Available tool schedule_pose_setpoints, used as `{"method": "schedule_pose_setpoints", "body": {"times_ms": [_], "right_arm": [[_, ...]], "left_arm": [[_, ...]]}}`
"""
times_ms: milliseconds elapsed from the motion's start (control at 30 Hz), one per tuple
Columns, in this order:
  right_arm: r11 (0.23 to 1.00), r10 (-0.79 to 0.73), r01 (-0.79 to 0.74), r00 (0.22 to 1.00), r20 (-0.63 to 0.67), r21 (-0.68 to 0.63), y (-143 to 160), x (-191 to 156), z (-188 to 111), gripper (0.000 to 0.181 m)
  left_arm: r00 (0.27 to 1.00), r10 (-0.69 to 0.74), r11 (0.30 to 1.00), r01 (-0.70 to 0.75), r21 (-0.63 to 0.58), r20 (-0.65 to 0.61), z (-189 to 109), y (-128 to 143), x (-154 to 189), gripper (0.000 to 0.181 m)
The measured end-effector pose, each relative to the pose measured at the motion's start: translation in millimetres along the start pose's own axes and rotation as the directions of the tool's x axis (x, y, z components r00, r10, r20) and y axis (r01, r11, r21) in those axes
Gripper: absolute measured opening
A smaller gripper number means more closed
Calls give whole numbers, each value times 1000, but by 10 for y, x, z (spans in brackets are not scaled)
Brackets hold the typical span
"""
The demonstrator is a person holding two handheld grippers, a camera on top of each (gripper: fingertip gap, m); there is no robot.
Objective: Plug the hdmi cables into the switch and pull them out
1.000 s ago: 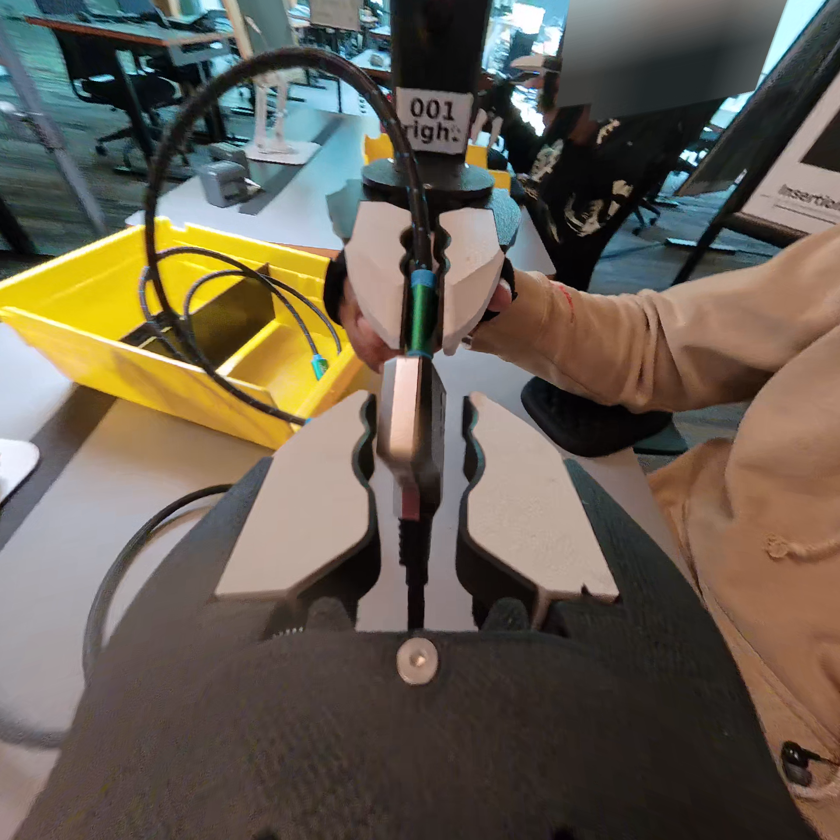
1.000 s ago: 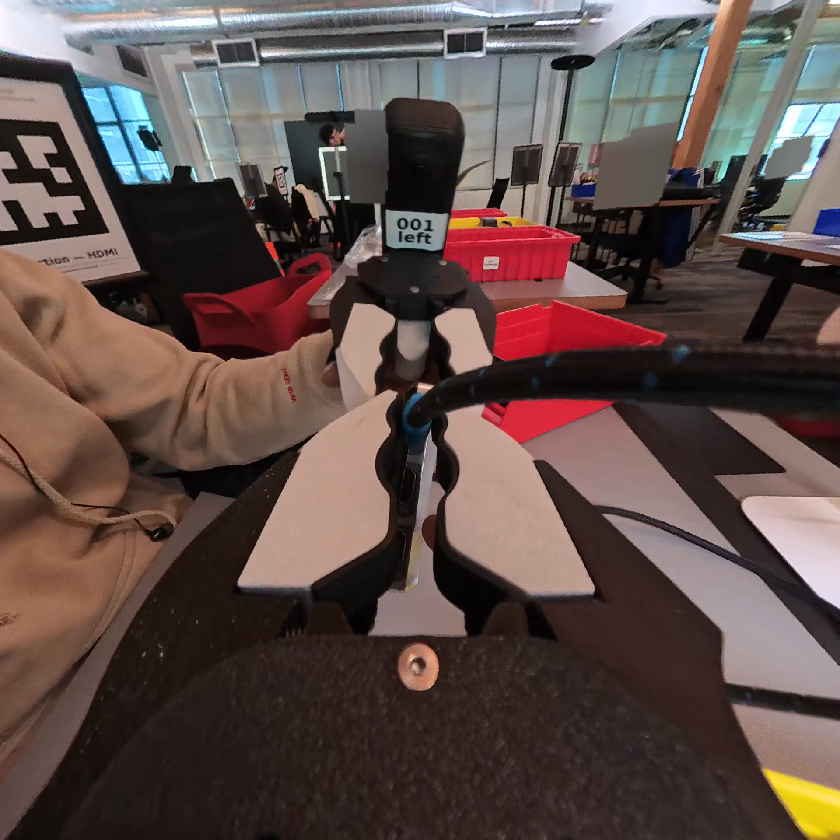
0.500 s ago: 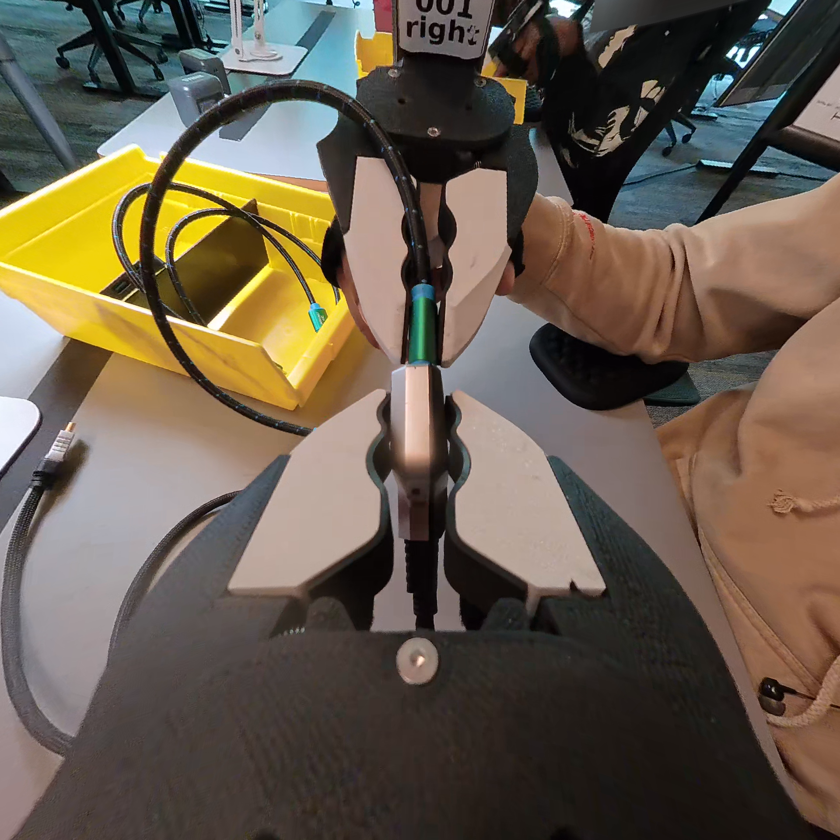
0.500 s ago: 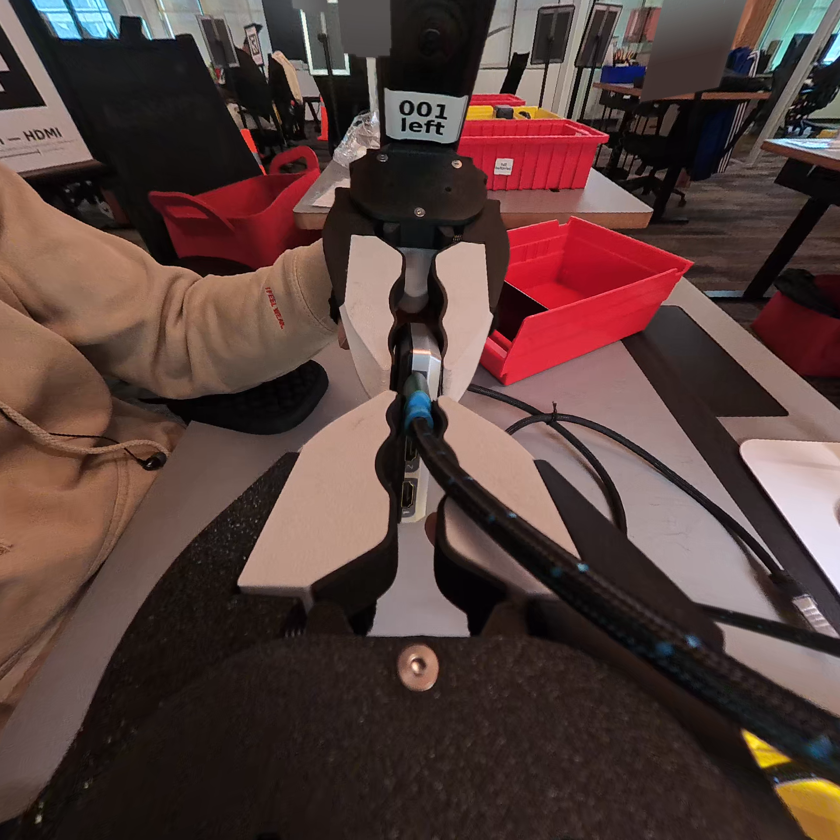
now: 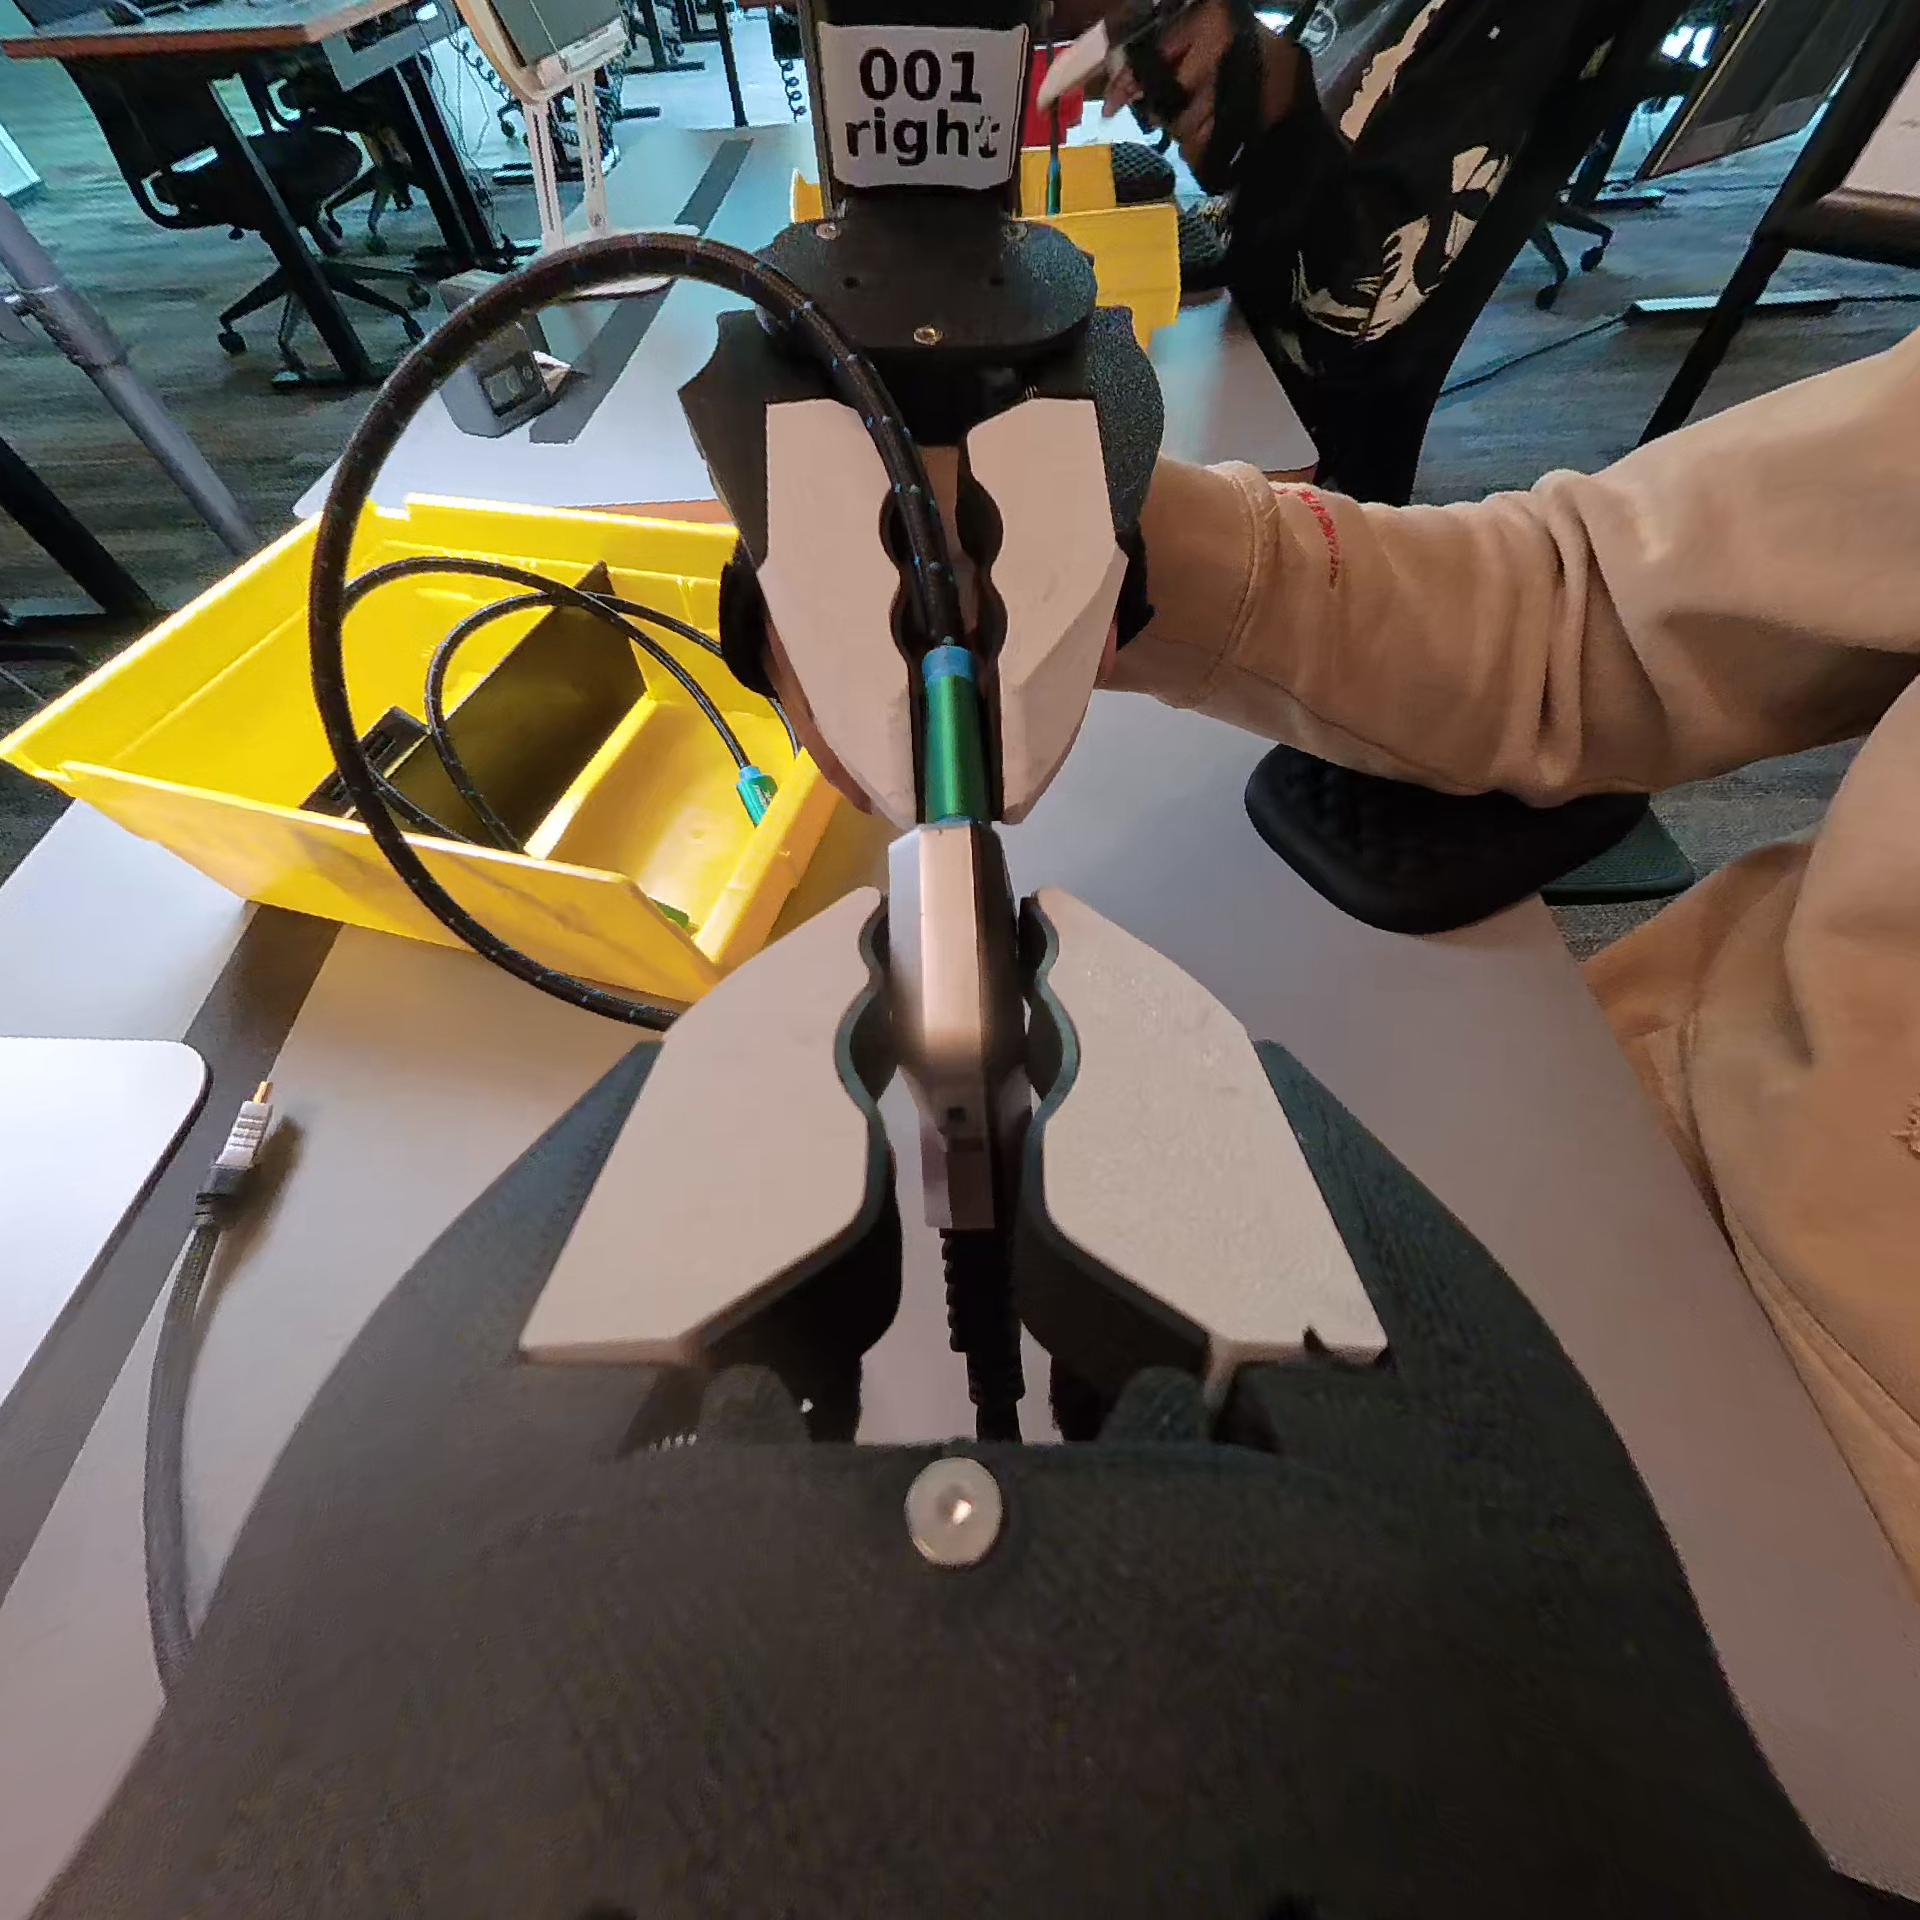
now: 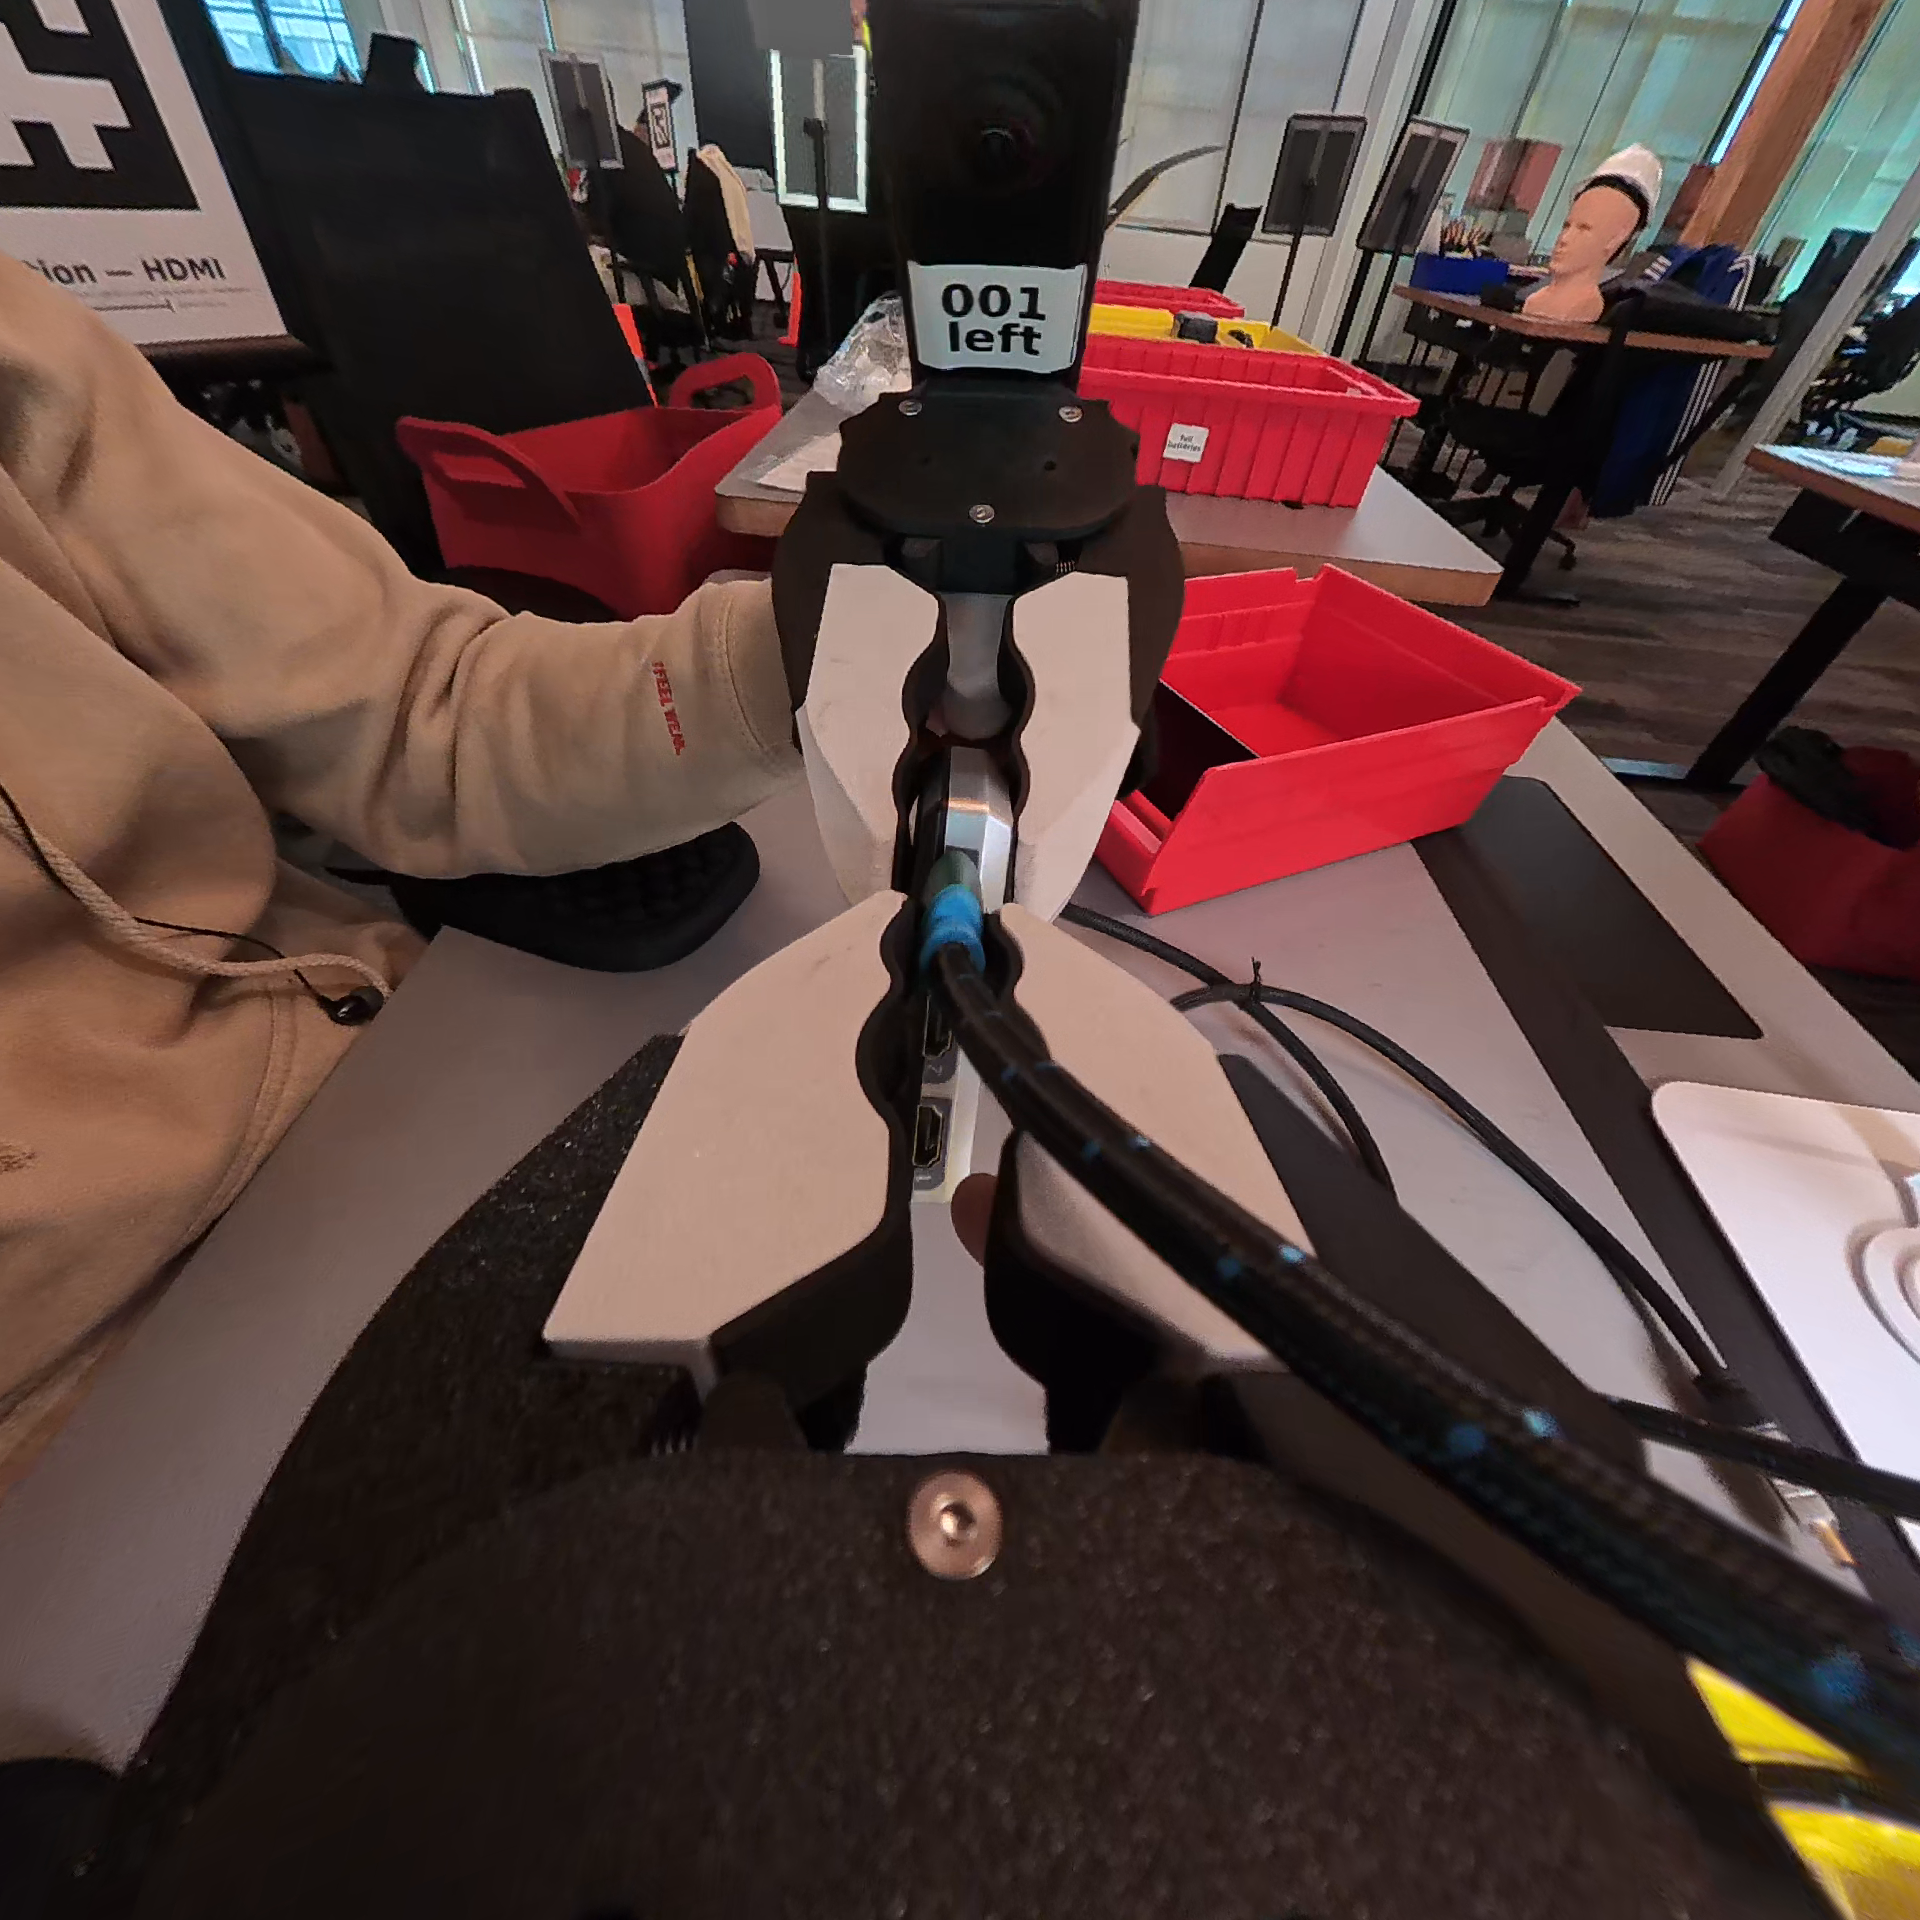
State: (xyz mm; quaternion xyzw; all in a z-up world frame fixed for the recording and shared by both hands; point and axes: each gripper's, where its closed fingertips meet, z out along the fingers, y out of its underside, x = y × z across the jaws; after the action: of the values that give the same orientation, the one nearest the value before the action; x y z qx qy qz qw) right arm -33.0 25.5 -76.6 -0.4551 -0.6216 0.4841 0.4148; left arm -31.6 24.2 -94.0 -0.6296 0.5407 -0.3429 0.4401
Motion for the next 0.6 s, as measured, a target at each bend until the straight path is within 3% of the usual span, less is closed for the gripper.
{"method": "schedule_pose_setpoints", "body": {"times_ms": [400, 433, 467, 500, 533, 600], "right_arm": [[995, -8, 9, 1000, -16, 96, -77, 73, -85, 11], [990, 4, -2, 1000, -17, 141, -133, 87, -164, 12], [943, 41, -33, 999, -16, 330, -400, 131, -527, 11], [911, 47, -15, 996, -69, 413, -541, 180, -940, 11], [944, 8, 53, 983, -184, 325, -473, 208, -1118, 11], [979, -12, 64, 965, -261, 193, -369, 226, -1157, 11]], "left_arm": [[998, -54, 998, 54, 42, 9, -3, -72, -75, 22], [998, -56, 998, 56, 13, 32, -88, 8, -129, 22], [992, -83, 997, 83, 5, 92, -262, 119, -264, 21], [985, -140, 990, 136, 49, 96, -457, 175, -336, 21], [981, -181, 980, 174, 99, 65, -585, 171, -334, 21], [986, -155, 981, 145, 126, 69, -592, 100, -344, 21]]}}
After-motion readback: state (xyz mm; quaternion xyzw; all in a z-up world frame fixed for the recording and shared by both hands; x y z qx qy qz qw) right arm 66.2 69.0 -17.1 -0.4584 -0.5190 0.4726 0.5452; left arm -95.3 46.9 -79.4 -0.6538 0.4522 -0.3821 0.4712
